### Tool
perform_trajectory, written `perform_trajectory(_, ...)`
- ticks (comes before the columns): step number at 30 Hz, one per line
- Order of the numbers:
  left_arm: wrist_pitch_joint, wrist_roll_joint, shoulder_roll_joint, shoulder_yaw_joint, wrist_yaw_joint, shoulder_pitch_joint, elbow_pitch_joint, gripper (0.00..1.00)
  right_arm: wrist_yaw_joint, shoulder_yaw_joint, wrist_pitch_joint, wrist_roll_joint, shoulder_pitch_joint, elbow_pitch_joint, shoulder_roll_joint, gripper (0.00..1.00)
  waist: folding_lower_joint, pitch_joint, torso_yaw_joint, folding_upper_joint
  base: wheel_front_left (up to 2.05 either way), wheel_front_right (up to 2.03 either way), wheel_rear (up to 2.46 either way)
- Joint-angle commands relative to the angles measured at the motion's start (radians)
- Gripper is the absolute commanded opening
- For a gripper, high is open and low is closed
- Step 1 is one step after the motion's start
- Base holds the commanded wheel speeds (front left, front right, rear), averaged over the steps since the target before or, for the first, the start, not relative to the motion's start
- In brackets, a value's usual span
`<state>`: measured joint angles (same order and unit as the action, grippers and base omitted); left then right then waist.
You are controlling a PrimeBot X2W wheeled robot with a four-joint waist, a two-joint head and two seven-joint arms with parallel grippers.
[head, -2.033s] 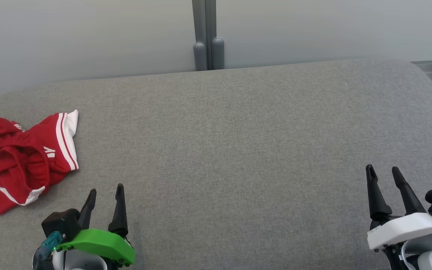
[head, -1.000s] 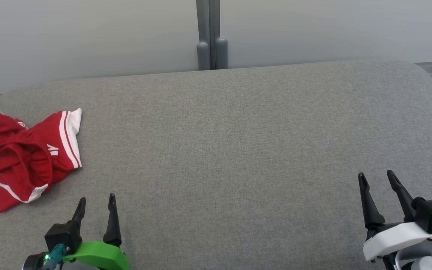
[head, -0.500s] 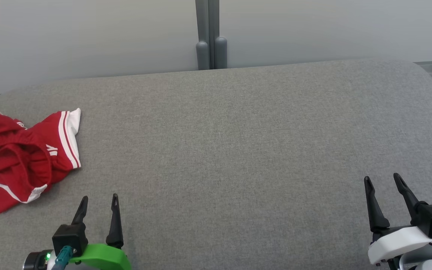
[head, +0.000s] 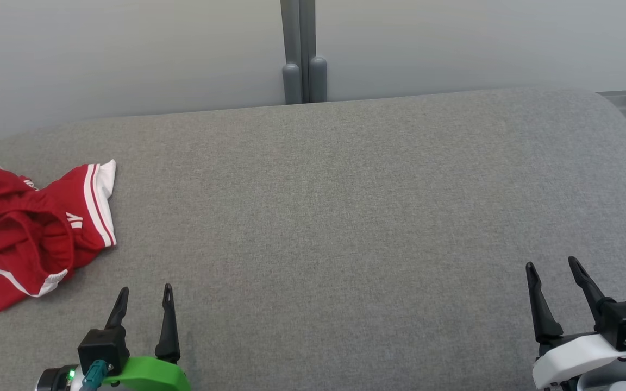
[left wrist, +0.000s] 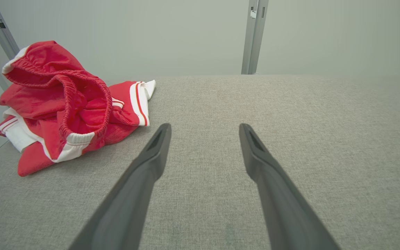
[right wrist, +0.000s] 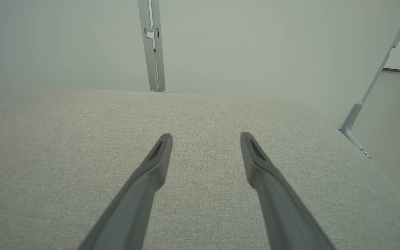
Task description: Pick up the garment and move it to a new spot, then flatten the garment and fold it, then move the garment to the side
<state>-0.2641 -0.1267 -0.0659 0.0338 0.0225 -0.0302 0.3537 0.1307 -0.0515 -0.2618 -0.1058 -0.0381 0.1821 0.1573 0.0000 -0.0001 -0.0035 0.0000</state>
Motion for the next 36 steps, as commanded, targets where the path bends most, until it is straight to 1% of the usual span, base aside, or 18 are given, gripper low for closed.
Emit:
perform_trajectory(1, -0.001, 0.005, 0.003, -0.007, 0.005, 0.011, 0.002, 1.0, 0.0, 0.001, -0.005, 0.004, -0.012, 0.0, 0.001, 1.0, 0.0, 0.0, -0.001, 0.0, 0.0, 0.0, 0.0)
perform_trajectory(17, -0.001, 0.021, 0.011, -0.027, 0.019, 0.0, 0.011, 1.0, 0.0, -0.008, -0.005, 0.003, -0.014, -0.006, -0.008, 1.0, 0.0, 0.001, 0.003, 0.0, 0.0, 0.0, 0.0)
perform_trajectory(24, -0.001, 0.026, 0.013, -0.027, 0.022, -0.01, 0.012, 1.0, 0.0, -0.009, -0.005, 0.007, -0.019, -0.008, -0.007, 1.0, 0.0, 0.0, 0.021, 0.0, 0.0, 0.0, 0.0)
perform_trajectory(28, -0.001, 0.025, 0.014, -0.026, 0.023, -0.015, 0.008, 1.0, 0.0, -0.006, -0.005, 0.009, -0.022, -0.011, -0.004, 1.0, 0.0, -0.003, 0.053, 0.0, 0.0, 0.0, 0.0)
perform_trajectory(30, -0.001, 0.025, 0.014, -0.022, 0.023, -0.016, 0.008, 1.0, 0.0, -0.007, -0.004, 0.009, -0.026, -0.013, -0.004, 1.0, 0.0, -0.005, 0.082, 0.0, 0.0, 0.0, 0.0)
perform_trajectory(32, -0.001, 0.026, 0.014, -0.015, 0.025, -0.024, 0.009, 1.0, 0.0, -0.008, -0.004, 0.01, -0.034, -0.018, -0.004, 1.0, 0.0, -0.004, 0.124, 0.0, 0.0, 0.0, 0.0)
perform_trajectory(33, -0.001, 0.026, 0.014, -0.015, 0.025, -0.024, 0.009, 1.0, 0.0, -0.008, -0.004, 0.01, -0.034, -0.018, -0.004, 1.0, 0.0, -0.004, 0.124, 0.0, 0.0, 0.0, 0.0)
perform_trajectory(36, 0.0, 0.017, 0.014, -0.005, 0.023, -0.028, 0.01, 1.0, 0.0, -0.007, -0.004, 0.014, -0.047, -0.02, -0.002, 1.0, 0.0, -0.009, 0.208, 0.0, 0.0, 0.0, 0.0)
